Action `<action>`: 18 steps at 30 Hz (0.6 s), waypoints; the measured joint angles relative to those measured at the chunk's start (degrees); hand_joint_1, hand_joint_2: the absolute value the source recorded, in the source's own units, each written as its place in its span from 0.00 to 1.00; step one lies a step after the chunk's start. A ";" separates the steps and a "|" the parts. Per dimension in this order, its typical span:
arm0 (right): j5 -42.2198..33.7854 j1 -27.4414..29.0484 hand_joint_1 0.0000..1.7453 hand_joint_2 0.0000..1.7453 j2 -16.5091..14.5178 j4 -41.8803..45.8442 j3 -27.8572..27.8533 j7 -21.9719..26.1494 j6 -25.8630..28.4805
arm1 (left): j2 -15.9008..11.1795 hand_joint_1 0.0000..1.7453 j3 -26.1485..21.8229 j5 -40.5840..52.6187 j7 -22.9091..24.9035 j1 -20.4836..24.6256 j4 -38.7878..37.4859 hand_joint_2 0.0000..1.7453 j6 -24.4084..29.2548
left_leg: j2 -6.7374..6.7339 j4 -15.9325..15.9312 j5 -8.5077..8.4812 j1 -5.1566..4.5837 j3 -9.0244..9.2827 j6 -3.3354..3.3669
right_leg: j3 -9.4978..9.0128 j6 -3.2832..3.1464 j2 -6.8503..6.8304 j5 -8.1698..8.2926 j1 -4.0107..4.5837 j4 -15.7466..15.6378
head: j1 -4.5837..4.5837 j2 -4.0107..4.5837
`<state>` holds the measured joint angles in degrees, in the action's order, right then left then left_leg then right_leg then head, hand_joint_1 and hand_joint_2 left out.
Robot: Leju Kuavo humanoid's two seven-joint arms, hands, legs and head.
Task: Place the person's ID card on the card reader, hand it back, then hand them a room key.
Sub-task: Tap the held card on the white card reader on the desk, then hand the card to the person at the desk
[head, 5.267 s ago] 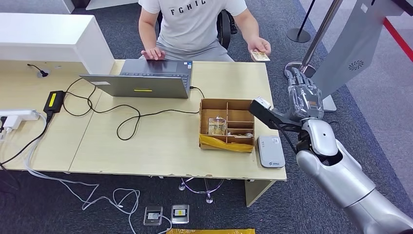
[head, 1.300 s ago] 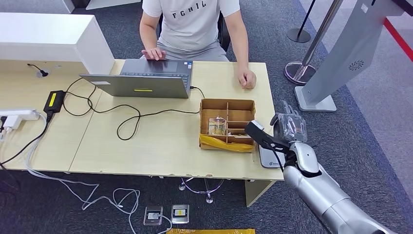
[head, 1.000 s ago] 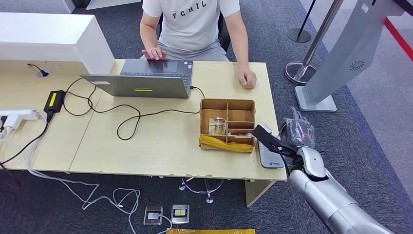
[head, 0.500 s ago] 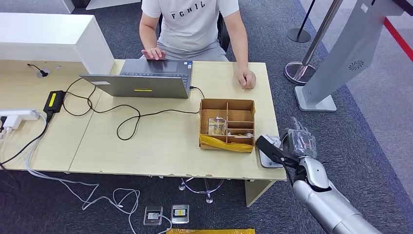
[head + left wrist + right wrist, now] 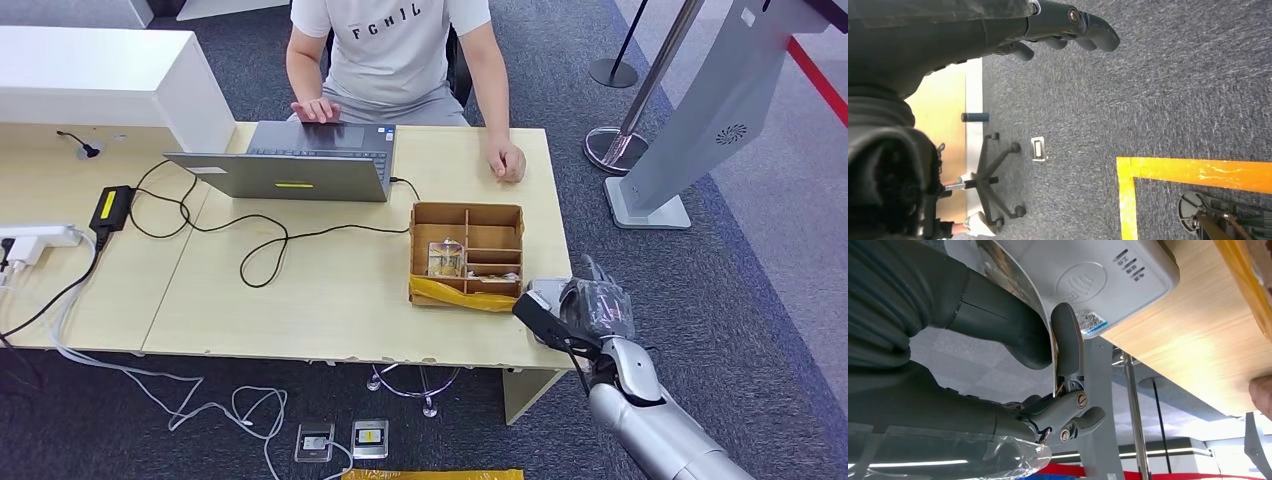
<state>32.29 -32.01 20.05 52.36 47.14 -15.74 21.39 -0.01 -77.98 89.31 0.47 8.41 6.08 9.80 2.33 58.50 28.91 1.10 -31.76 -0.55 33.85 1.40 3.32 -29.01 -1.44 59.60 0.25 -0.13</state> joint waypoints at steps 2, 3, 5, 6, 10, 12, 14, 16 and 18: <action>-0.07 -0.05 1.00 1.00 -0.38 -0.75 0.15 0.13 0.03 | 0.02 0.00 -0.01 -0.06 0.34 0.00 0.00 0.00 0.21 | 0.00 0.00 0.00 0.00 0.00 0.00 | -0.01 0.00 0.00 0.00 0.00 0.00 | 0.01 0.00; -0.16 -0.09 1.00 1.00 -0.55 -1.24 0.20 0.22 0.13 | 0.02 0.00 -0.01 -0.07 0.50 0.00 0.00 0.00 0.32 | 0.00 0.00 0.00 0.00 0.00 0.00 | -0.01 0.00 0.00 0.00 0.00 0.00 | 0.00 0.00; -0.34 -0.21 1.00 1.00 -0.79 -2.15 0.22 0.42 0.51 | 0.03 0.00 -0.01 0.03 0.68 0.01 0.00 0.00 0.44 | 0.00 0.00 0.00 0.00 0.00 0.00 | -0.01 0.00 -0.01 0.00 0.00 0.00 | 0.00 0.00; -0.41 -0.32 1.00 1.00 -0.82 -2.49 0.22 0.48 0.69 | 0.02 0.00 -0.01 0.11 0.69 0.01 0.00 0.00 0.43 | 0.00 0.00 0.00 0.00 0.00 0.00 | -0.01 0.00 -0.01 0.00 0.00 0.00 | 0.01 0.00; -0.13 -0.95 1.00 1.00 -0.78 -3.31 0.21 -0.17 0.81 | 0.00 0.00 -0.01 0.37 0.64 0.01 0.00 0.00 0.32 | -0.01 0.00 0.00 -0.01 0.03 0.00 | -0.02 0.00 0.01 0.00 0.00 0.00 | 0.00 0.00; 0.83 -1.11 1.00 1.00 -0.54 -3.28 0.20 -1.56 0.48 | -0.02 0.00 -0.01 0.49 0.39 0.01 0.00 0.00 0.12 | -0.01 0.00 0.00 -0.01 0.03 0.00 | -0.03 0.00 0.01 0.01 0.00 0.00 | 0.01 0.00; 2.39 -1.28 1.00 1.00 -0.03 -2.74 0.19 -3.46 -0.49 | -0.07 0.00 -0.01 0.55 -0.05 0.00 0.00 0.00 -0.21 | 0.01 0.01 -0.01 -0.01 0.02 0.00 | -0.03 0.00 -0.01 0.01 0.00 0.00 | 0.01 0.00; 4.16 -1.72 1.00 1.00 0.88 -1.53 0.13 -5.45 -1.70 | -0.16 0.00 0.00 0.59 -0.36 -0.01 0.00 0.00 -0.63 | 0.02 0.01 -0.01 -0.01 0.01 0.00 | -0.02 0.00 -0.03 0.01 -0.01 0.00 | 0.02 0.00; 5.98 -2.56 1.00 1.00 2.19 0.24 -0.14 -7.43 -3.18 | -0.28 0.00 0.01 0.62 -0.45 -0.02 0.00 0.00 -1.13 | 0.02 0.01 -0.01 -0.01 0.01 0.00 | -0.02 0.00 -0.03 0.01 -0.01 0.00 | 0.01 0.00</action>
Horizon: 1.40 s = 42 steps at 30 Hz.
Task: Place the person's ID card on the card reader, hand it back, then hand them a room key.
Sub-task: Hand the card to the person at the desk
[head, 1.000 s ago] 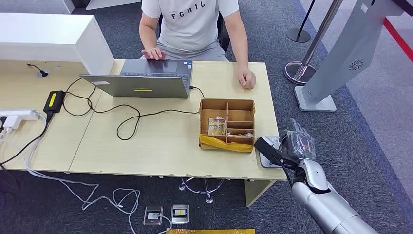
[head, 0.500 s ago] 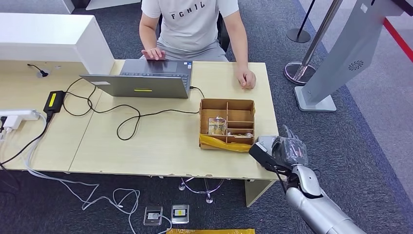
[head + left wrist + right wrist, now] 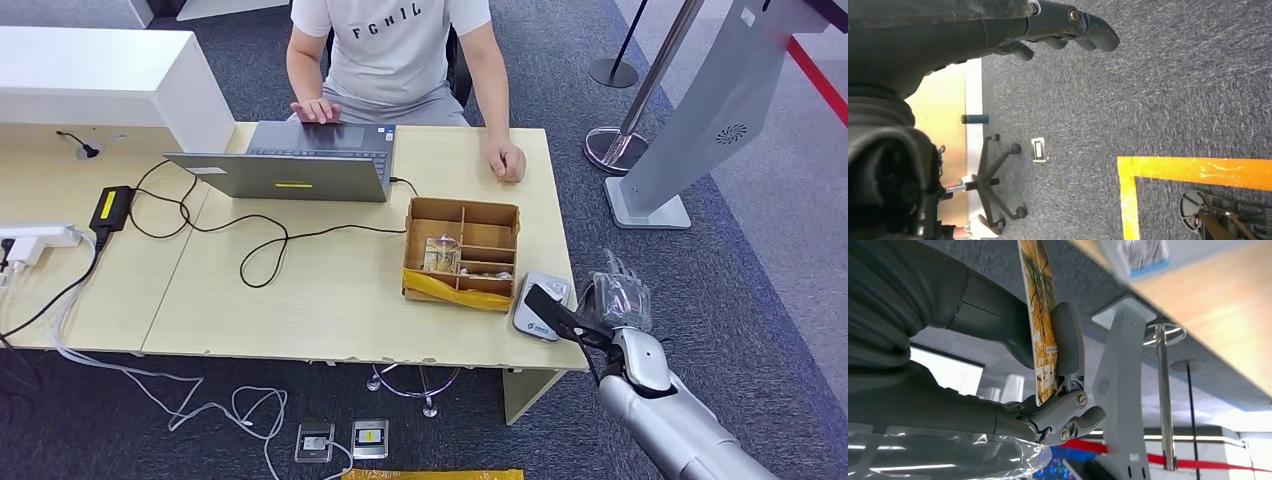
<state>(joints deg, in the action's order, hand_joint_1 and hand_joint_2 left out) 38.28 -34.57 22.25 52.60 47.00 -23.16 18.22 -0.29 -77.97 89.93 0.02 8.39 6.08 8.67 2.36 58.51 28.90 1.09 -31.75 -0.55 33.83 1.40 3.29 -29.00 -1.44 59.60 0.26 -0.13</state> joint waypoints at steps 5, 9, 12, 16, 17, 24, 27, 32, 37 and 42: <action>4.45 -3.08 1.00 1.00 4.13 6.10 -0.99 -4.14 -5.24 | -0.31 0.00 0.01 0.01 -0.11 -0.03 0.00 0.00 -0.82 | 0.00 0.01 0.00 -0.03 0.00 0.01 | 0.00 0.00 -0.01 0.00 -0.02 0.00 | -0.01 0.00; 6.52 -6.06 1.00 1.00 7.25 11.28 -1.81 -6.36 -8.08 | -0.51 0.00 -0.02 0.01 0.54 -0.07 0.00 0.00 -0.57 | -0.01 0.01 0.00 -0.03 0.00 0.01 | 0.00 0.00 0.00 0.00 -0.02 0.00 | 0.01 0.00; 7.12 -7.71 1.00 1.00 8.80 14.54 -2.09 -7.12 -9.22 | -0.63 0.00 -0.02 0.01 0.78 -0.07 0.00 0.00 -0.42 | 0.01 0.01 0.00 -0.02 0.01 0.01 | 0.00 0.00 -0.01 0.00 -0.01 0.00 | 0.00 0.00; 7.85 -8.61 1.00 1.00 10.17 17.84 -2.10 -7.63 -9.89 | -0.68 0.00 -0.02 0.01 1.15 -0.07 0.00 0.00 -0.46 | 0.02 0.01 0.00 -0.01 -0.02 0.01 | 0.00 0.00 -0.02 0.00 -0.01 0.00 | 0.00 0.00; 7.83 -8.87 1.00 1.00 10.34 18.46 -2.09 -7.75 -9.95 | -0.69 0.00 -0.02 0.01 1.21 -0.06 0.00 0.00 -0.55 | 0.02 0.01 0.00 -0.01 -0.02 0.01 | 0.00 0.00 -0.02 0.00 -0.01 0.00 | 0.00 0.00; 4.47 -11.35 1.00 1.00 8.14 19.88 -1.17 -5.40 -8.04 | -0.69 0.00 0.01 0.01 1.30 0.01 0.00 0.00 -1.35 | 0.03 -0.01 -0.01 0.01 -0.06 0.00 | -0.01 0.00 -0.03 0.00 0.00 0.01 | 0.01 0.00; 3.48 -12.16 1.00 1.00 5.89 19.86 -0.16 -4.61 -6.88 | -0.69 0.00 0.01 0.01 1.25 0.11 0.00 0.00 -1.45 | 0.13 -0.01 -0.03 0.03 -0.07 0.00 | -0.01 0.00 -0.10 0.00 0.03 0.02 | -0.01 0.00; 2.65 -12.72 1.00 1.00 1.89 19.27 1.31 -2.87 -5.53 | -0.69 0.00 0.05 0.01 0.79 0.15 0.00 0.00 -1.49 | 0.17 -0.01 -0.06 0.06 -0.12 0.00 | 0.00 -0.01 -0.17 -0.01 0.05 0.02 | 0.00 0.00; 2.15 -12.81 1.00 1.00 -2.13 16.15 2.25 -0.55 -3.37 | -0.68 0.00 0.09 -0.44 0.26 0.17 0.00 0.00 -1.48 | 0.20 -0.01 -0.06 0.05 -0.13 0.00 | 0.00 -0.01 -0.19 -0.01 0.05 0.02 | -0.01 0.00; 2.08 -13.05 1.00 1.00 -5.68 11.42 2.41 1.49 -1.72 | -0.67 0.00 0.09 -0.53 0.02 0.17 0.00 0.00 -1.42 | 0.20 -0.01 -0.07 0.05 -0.12 0.00 | 0.00 -0.01 -0.20 -0.01 0.04 0.02 | -0.01 0.00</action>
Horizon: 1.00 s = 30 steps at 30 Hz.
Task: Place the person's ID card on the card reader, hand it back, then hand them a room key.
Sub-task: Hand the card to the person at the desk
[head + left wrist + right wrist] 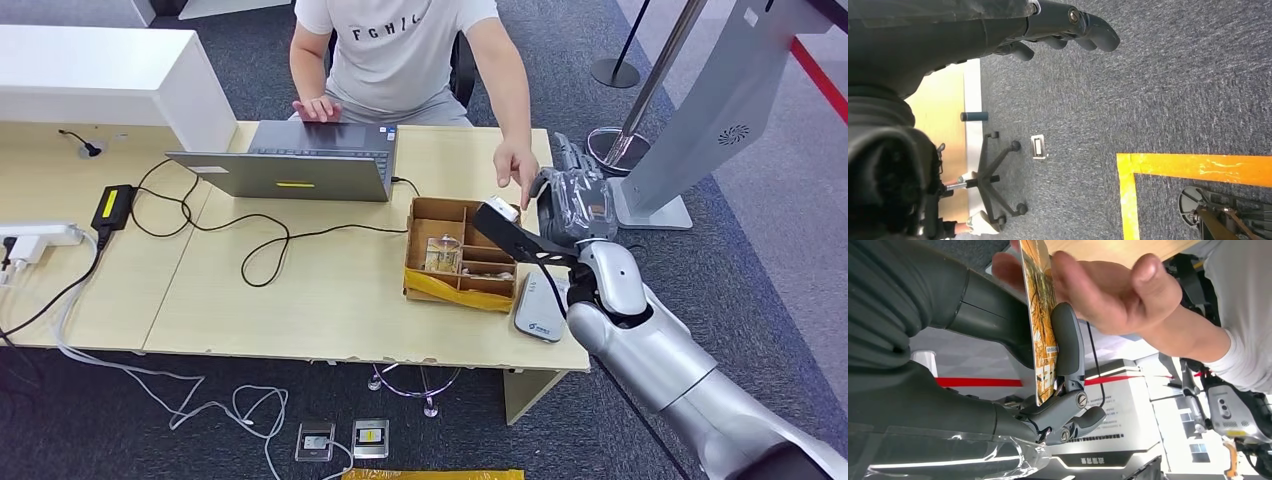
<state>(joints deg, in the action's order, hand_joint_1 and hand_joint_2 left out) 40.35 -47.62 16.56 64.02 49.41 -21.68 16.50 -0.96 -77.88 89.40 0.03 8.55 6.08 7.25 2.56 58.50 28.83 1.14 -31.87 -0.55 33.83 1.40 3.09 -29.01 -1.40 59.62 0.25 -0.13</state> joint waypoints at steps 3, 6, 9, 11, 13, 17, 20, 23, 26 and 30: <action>0.90 -0.17 1.00 1.00 -1.50 -2.19 -0.02 -0.01 0.14 | -0.01 0.00 0.00 0.15 0.46 -0.02 0.00 0.00 -0.10 | 0.00 0.00 0.00 0.00 0.01 0.00 | 0.00 0.00 0.00 0.00 0.00 0.00 | 0.00 0.00; 2.27 -0.18 1.00 1.00 -2.07 -3.19 -0.17 -0.71 0.04 | -0.02 0.00 0.00 0.25 0.60 -0.06 0.00 0.00 -0.40 | 0.01 0.00 0.00 0.00 0.00 0.00 | 0.01 0.00 -0.01 0.00 0.00 0.00 | 0.00 0.00; 3.18 -0.17 0.78 1.00 -2.22 -3.75 -0.35 -0.98 -0.11 | -0.02 0.00 0.00 0.30 0.59 -0.08 0.00 0.00 -0.60 | 0.02 0.00 0.00 0.00 0.00 0.00 | 0.01 0.00 -0.01 0.00 0.00 -0.01 | 0.00 0.00; 3.62 -0.17 0.28 1.00 -2.36 -4.18 -0.59 -1.10 -0.18 | -0.02 0.00 0.00 0.37 0.60 -0.09 0.00 0.00 -0.67 | 0.02 0.00 0.00 0.00 0.00 0.00 | 0.01 0.00 -0.01 0.00 0.00 -0.01 | 0.00 0.00; 4.45 -0.10 0.00 1.00 -2.43 -4.60 -0.93 -1.30 -0.25 | -0.02 0.00 0.00 0.43 0.60 -0.11 0.00 0.00 -0.81 | 0.01 0.00 0.00 -0.01 0.00 0.00 | 0.02 0.00 0.00 0.00 -0.01 -0.01 | 0.00 0.00; 7.46 0.07 0.00 1.00 -2.45 -5.30 -1.58 -1.67 -0.15 | -0.02 0.00 0.00 0.50 0.59 -0.13 0.00 0.00 -0.96 | 0.01 0.00 0.00 -0.01 0.01 0.00 | 0.02 0.00 0.00 0.00 0.00 -0.01 | 0.01 0.00; 8.67 0.16 0.00 1.00 -2.46 -5.74 -2.09 -1.73 -0.45 | -0.02 0.00 0.00 0.51 0.60 -0.15 0.00 0.00 -0.84 | 0.01 0.00 0.00 0.00 0.01 0.00 | 0.02 0.00 0.00 0.00 0.00 -0.01 | 0.01 0.00; 9.14 0.43 0.00 1.00 -2.45 -5.91 -2.49 -1.70 -1.55 | -0.03 0.00 0.00 0.54 0.64 -0.17 0.01 0.00 -0.63 | 0.00 0.00 0.00 0.00 0.02 -0.01 | 0.02 0.00 0.01 0.00 0.00 -0.01 | 0.01 -0.01; 9.76 0.65 0.00 1.00 -2.43 -5.81 -3.06 -1.84 -2.42 | -0.09 0.00 0.00 0.54 0.90 -0.18 0.02 0.00 -0.57 | 0.00 0.00 -0.01 0.00 0.03 -0.01 | 0.02 0.00 0.01 0.00 0.00 -0.01 | 0.00 0.00; 7.65 1.44 0.00 1.00 -2.08 -4.13 -4.36 -2.43 -3.40 | -0.16 0.00 -0.01 0.52 1.09 -0.23 0.02 0.00 -0.75 | 0.00 0.01 0.00 -0.01 0.05 -0.01 | 0.02 0.00 0.01 0.00 0.00 -0.01 | 0.00 0.00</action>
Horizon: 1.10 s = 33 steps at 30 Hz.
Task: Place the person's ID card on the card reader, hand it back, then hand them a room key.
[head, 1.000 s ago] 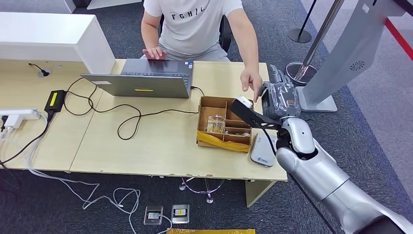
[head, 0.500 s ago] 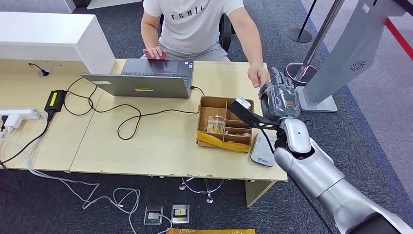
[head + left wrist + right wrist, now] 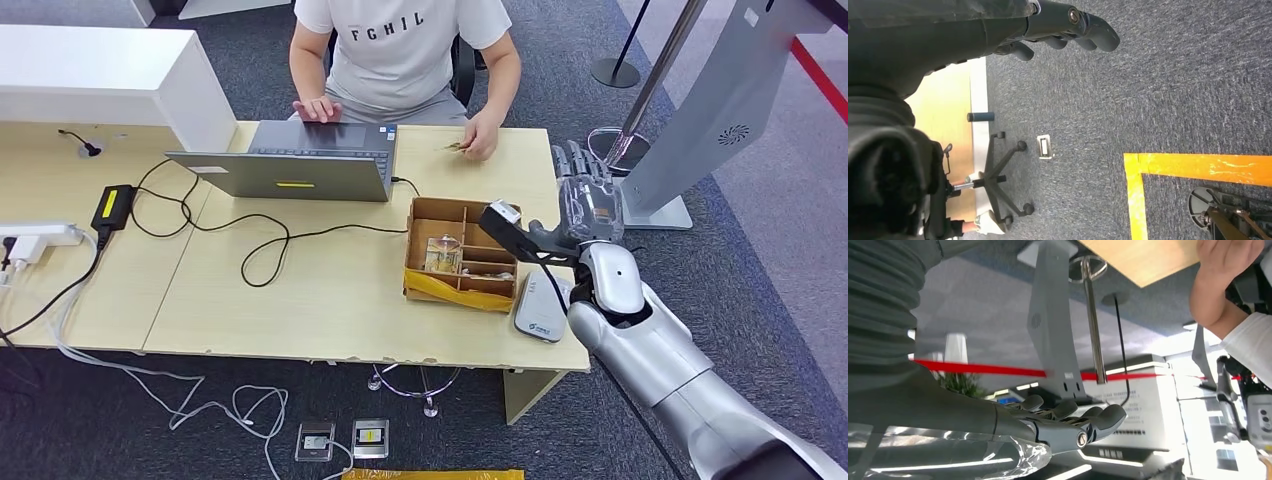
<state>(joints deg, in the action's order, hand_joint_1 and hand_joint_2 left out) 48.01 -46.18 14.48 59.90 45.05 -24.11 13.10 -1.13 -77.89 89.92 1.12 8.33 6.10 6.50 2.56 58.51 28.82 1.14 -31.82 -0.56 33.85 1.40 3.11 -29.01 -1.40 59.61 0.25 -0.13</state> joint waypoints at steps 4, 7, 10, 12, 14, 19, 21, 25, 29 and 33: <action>-3.35 1.67 0.00 1.00 0.66 3.21 -1.65 -0.49 -0.84 | -0.01 0.00 -0.02 -0.08 0.08 -0.03 0.00 0.00 -0.20 | -0.01 0.00 0.00 0.00 0.00 0.00 | 0.00 0.00 0.01 0.00 0.00 0.00 | 0.01 0.00; -4.58 2.71 0.00 1.00 1.55 5.60 -2.46 -1.45 -1.33 | 0.01 0.00 -0.06 -0.51 0.21 -0.04 0.00 0.00 -0.22 | -0.01 0.00 0.00 0.00 0.02 0.00 | 0.00 0.00 0.01 0.00 0.00 -0.01 | 0.01 0.00; -5.71 4.81 0.00 1.00 3.13 9.61 -3.18 -3.32 -1.70 | 0.02 0.00 -0.09 -0.91 0.20 -0.08 0.00 0.00 -0.04 | -0.01 0.00 0.00 0.00 0.03 0.00 | 0.00 0.00 0.00 0.00 0.00 -0.01 | 0.01 0.00; -5.76 6.49 0.00 1.00 4.40 13.19 -3.43 -4.63 -2.61 | 0.05 0.00 -0.17 -1.15 0.20 -0.09 0.00 0.00 0.36 | -0.01 0.00 0.01 0.00 0.02 0.00 | 0.00 0.00 0.01 0.00 0.00 -0.01 | 0.00 0.00; -5.74 8.06 0.00 1.00 5.73 16.92 -3.45 -6.07 -3.66 | 0.09 0.00 -0.39 -1.27 0.20 -0.09 0.00 0.00 0.89 | -0.01 0.00 0.01 0.00 0.02 0.00 | 0.00 0.00 0.01 0.00 0.00 -0.01 | 0.00 0.00; -4.82 11.89 0.00 1.00 8.58 25.04 -3.06 -8.95 -3.79 | 0.16 0.00 -1.32 -1.32 0.26 -0.08 0.00 0.00 1.60 | -0.02 0.00 0.01 0.00 0.01 0.00 | 0.00 0.00 0.01 0.00 0.00 -0.02 | 0.01 0.00; -4.27 13.58 0.00 1.00 9.31 27.46 -2.68 -9.32 -2.61 | 0.23 0.00 -1.51 -1.34 0.45 -0.07 0.00 0.00 1.87 | -0.02 0.00 0.01 0.00 0.01 0.00 | 0.00 0.00 0.01 0.00 0.00 -0.02 | 0.01 0.00; -4.12 16.80 0.00 1.00 9.71 30.07 -1.72 -8.84 1.35 | 0.62 0.00 -1.95 -1.31 0.90 -0.03 0.00 0.00 2.79 | -0.02 -0.01 0.01 0.00 0.00 0.00 | 0.00 0.00 0.01 0.00 0.00 -0.02 | 0.01 0.00; -4.02 18.96 0.00 1.00 9.57 30.43 -0.19 -7.91 5.42 | 1.08 0.00 -2.61 -1.02 1.32 0.02 0.00 0.00 3.57 | -0.02 -0.01 0.01 0.00 -0.01 0.00 | -0.01 0.00 0.00 0.00 0.00 -0.02 | 0.00 0.00; -3.22 20.26 0.00 1.00 8.87 30.23 1.18 -7.01 7.35 | 1.37 0.00 -2.92 -0.62 1.37 0.05 0.00 0.00 3.81 | -0.02 -0.01 0.01 0.00 -0.02 0.00 | -0.01 0.00 0.00 0.00 0.00 -0.02 | -0.01 0.00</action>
<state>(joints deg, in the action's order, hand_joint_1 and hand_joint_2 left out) 44.78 -25.92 23.35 90.13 46.23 -31.11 20.45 0.24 -80.81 89.30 2.49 8.38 6.10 10.31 2.54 58.50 28.83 1.14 -31.84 -0.56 33.84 1.39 3.11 -29.01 -1.40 59.59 0.25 -0.13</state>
